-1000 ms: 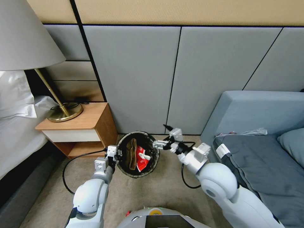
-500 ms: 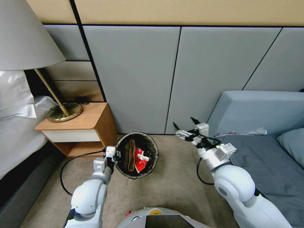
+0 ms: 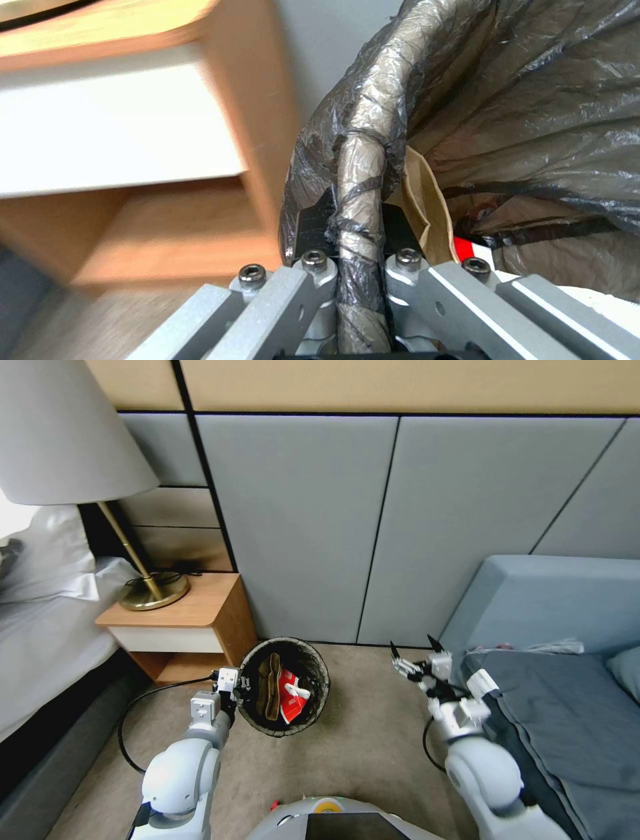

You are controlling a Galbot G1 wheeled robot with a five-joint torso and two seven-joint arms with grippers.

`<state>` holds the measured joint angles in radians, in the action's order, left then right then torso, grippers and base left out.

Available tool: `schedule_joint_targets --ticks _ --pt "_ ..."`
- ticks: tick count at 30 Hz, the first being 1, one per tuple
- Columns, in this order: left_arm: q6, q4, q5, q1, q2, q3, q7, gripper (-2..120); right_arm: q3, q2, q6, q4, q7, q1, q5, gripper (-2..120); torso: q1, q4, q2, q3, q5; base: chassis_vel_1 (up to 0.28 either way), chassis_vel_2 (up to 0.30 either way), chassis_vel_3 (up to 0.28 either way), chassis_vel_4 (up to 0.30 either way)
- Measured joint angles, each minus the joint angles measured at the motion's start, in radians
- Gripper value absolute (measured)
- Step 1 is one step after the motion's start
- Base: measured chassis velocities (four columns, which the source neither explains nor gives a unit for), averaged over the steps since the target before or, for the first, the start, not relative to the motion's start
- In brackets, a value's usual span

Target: Pick up the trash bin, then pick up the garbage from the floor and place it into the trash bin.

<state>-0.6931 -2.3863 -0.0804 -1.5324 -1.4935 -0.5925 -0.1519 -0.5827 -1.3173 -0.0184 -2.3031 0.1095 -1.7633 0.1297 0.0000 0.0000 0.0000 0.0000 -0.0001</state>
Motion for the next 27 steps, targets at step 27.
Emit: schedule_joint_targets --ticks 27 --pt "0.002 -0.016 -0.010 -0.018 -0.010 -0.006 0.000 1 -0.010 0.009 0.000 -0.005 0.002 0.014 0.023 100 0.000 0.0000 0.000 0.000 0.0001 0.118 0.119 0.117 0.118"
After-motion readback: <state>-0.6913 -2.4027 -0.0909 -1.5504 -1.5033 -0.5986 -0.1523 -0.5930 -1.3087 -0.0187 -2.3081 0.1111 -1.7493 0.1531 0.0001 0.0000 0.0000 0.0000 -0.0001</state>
